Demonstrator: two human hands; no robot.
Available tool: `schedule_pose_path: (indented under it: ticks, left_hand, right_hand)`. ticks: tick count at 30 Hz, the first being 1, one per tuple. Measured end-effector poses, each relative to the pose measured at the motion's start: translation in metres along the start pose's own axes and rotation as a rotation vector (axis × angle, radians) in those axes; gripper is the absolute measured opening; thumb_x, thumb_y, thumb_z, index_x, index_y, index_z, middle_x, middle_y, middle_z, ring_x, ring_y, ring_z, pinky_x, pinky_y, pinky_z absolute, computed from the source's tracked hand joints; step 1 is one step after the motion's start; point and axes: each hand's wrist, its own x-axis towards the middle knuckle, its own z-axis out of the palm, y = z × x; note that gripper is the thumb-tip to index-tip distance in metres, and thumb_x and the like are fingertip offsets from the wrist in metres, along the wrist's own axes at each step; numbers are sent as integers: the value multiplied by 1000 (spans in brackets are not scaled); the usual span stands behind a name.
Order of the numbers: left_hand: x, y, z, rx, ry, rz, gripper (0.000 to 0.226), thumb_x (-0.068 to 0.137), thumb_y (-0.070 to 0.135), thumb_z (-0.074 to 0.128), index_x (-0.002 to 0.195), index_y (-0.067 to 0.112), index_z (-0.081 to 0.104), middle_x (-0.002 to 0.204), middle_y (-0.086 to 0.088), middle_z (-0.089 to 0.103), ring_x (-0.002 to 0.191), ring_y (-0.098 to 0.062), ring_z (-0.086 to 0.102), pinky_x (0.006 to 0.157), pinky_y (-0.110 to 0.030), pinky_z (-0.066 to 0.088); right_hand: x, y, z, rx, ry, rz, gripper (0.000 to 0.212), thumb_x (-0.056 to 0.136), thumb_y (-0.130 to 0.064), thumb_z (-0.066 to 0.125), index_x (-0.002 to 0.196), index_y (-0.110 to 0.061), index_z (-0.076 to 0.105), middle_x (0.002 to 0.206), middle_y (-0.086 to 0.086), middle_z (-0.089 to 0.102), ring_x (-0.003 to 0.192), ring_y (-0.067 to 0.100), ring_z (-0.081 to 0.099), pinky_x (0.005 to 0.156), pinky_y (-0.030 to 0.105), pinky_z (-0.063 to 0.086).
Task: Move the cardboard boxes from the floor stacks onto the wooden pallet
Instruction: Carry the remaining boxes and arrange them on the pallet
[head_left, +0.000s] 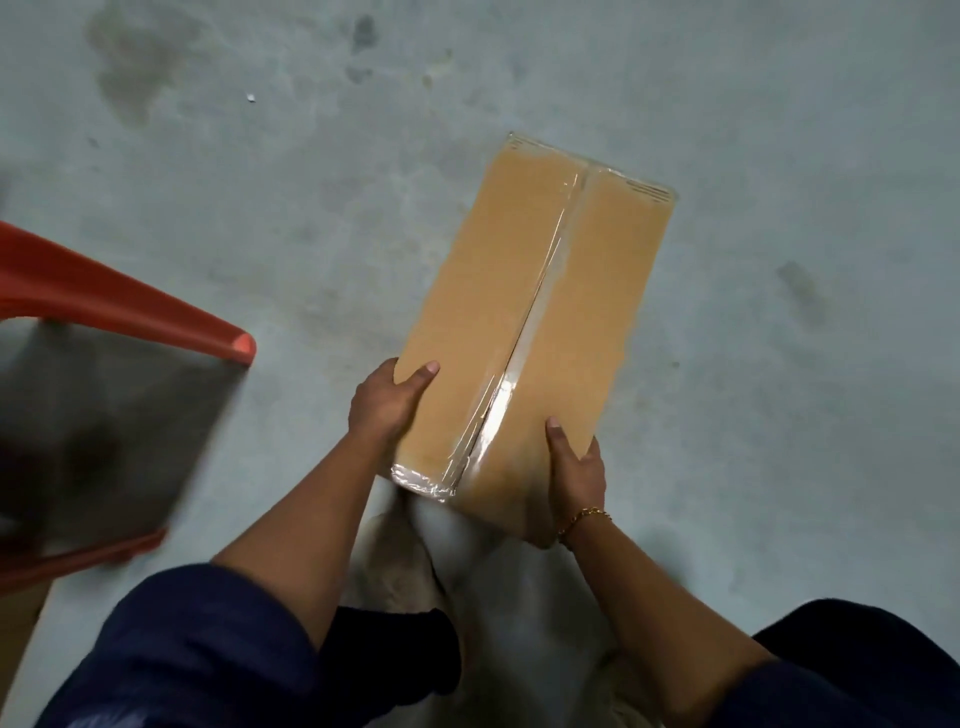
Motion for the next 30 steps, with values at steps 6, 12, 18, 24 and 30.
schedule_pose_path:
  ticks: [6,12,18,24,30]
  left_hand:
    - [-68,88,-52,12,-25,130,53,86,68,61,121,29,71,115,3,74,108,-23,66,94,-36,51]
    - [-212,201,-121,-20,-99,274,60,88,68,61,134,30,65,122,11,71,113,-13,65,96,-31,49]
    - [-375,296,-166,-67,-171,357,58,89,66,63,136,32,62,121,13,71,112,-10,66,98,-33,51]
    - [-498,364,-175,-34,-276,522,44,93,59,64,132,39,62,112,25,68,105,0,64,89,-24,49]
    - [-563,408,-162,72,-435,666,47,89,67,62,127,38,65,111,18,72,105,-9,68,95,-39,54]
  right_hand:
    - [-78,-69,-52,24,89,-76,71,85,-65,70,144,-30,51,125,-12,57,121,21,55,111,45,44]
    - [-206,-176,-153,61,125,-184,64,81,-66,73,133,-31,60,125,-11,66,117,20,61,108,43,47]
    - [-352,-252,-273,95,124,-231,59,81,-64,74,130,-33,61,121,-13,68,114,18,63,105,42,48]
    - [-466,-275,-379,167,153,-283,51,75,-64,78,119,-45,60,114,-15,71,106,14,67,99,46,54]
    - [-557,-253,-447,316,257,-324,73,70,-61,82,135,-42,53,118,-9,71,108,18,69,94,47,57]
